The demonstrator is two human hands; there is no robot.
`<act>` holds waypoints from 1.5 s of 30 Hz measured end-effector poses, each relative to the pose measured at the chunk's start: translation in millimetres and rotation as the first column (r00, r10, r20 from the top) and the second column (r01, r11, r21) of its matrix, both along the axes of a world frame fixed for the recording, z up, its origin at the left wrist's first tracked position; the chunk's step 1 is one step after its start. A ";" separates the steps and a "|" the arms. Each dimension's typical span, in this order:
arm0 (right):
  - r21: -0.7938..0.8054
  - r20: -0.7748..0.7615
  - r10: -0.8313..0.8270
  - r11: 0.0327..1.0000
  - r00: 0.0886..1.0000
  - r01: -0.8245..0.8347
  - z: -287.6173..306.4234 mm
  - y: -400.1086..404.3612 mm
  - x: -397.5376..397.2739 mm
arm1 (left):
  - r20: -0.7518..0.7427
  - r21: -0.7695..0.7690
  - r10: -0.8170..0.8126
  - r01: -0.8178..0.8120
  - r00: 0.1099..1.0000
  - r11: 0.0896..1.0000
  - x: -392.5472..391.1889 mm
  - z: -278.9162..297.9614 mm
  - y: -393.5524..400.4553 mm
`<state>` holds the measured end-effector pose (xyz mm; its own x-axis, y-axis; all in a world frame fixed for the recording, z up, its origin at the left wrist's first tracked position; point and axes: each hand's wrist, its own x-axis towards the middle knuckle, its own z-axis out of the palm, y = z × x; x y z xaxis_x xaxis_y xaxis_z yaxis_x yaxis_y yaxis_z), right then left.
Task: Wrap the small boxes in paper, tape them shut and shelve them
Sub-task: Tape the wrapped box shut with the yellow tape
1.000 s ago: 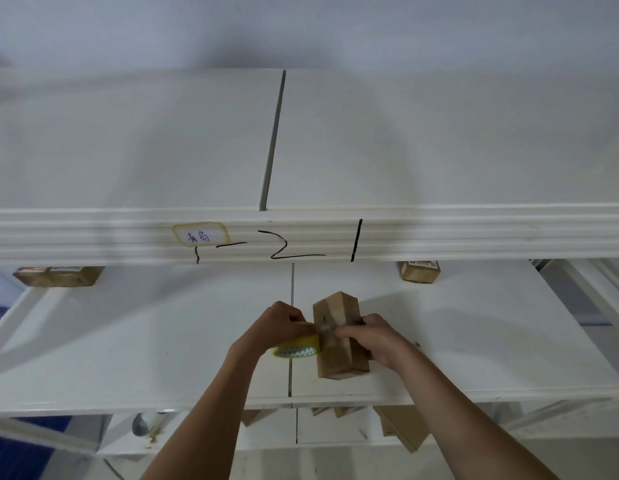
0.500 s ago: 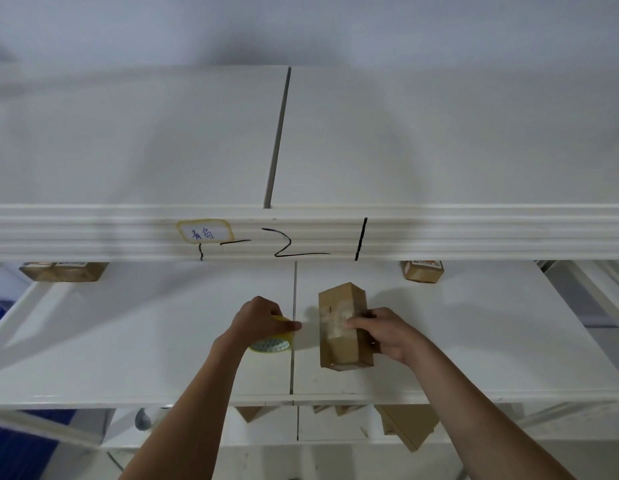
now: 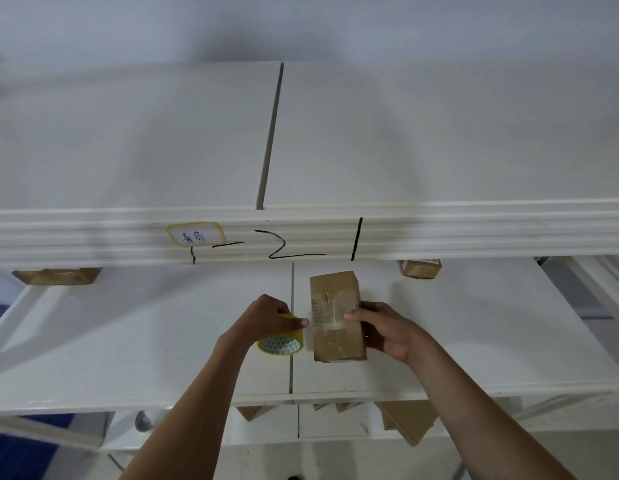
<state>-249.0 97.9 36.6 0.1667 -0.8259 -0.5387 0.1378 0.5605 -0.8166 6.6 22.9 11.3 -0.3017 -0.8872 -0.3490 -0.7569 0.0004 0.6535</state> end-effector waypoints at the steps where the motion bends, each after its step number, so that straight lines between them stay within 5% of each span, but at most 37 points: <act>1: -0.002 0.010 -0.002 1.000 1.000 0.002 0.4 0.6 1.0 | -0.020 0.009 0.002 -0.001 1.000 1.000 -2.0 0.6 0.4; 10: 0.059 0.227 -0.043 0.998 0.973 0.030 4.1 5.9 8.6 | -0.143 0.090 0.053 -0.040 0.988 0.995 -6.8 -0.9 2.0; 16: 0.020 -0.115 -0.074 0.997 0.991 0.077 -14.4 -2.9 14.5 | -0.109 0.064 0.096 -0.090 0.989 0.994 -9.4 -4.7 9.7; 22: 0.030 -0.455 0.048 0.999 0.889 -0.039 -19.3 -4.1 38.7 | 0.061 -0.079 0.010 -0.005 0.998 0.997 -30.5 -4.4 12.3; 26: 0.034 -0.448 0.002 0.999 0.894 0.015 -19.6 -7.7 35.1 | 0.070 -0.071 -0.016 0.020 0.997 0.997 -31.9 -2.9 10.5; 35: 0.048 -0.491 -0.043 0.996 0.870 0.076 -23.7 -7.6 12.6 | -0.190 0.105 -0.074 0.096 0.979 0.990 -7.4 10.6 8.2; 42: 0.039 -0.486 -0.036 0.997 0.873 0.063 -24.9 -5.3 9.0 | -0.125 0.074 -0.071 0.081 0.990 0.994 -8.4 4.8 3.3; 45: 0.018 -0.447 -0.041 0.998 0.894 0.054 -20.4 -7.6 6.6 | 0.141 -0.052 -0.024 0.032 0.990 0.998 -4.0 -1.9 4.5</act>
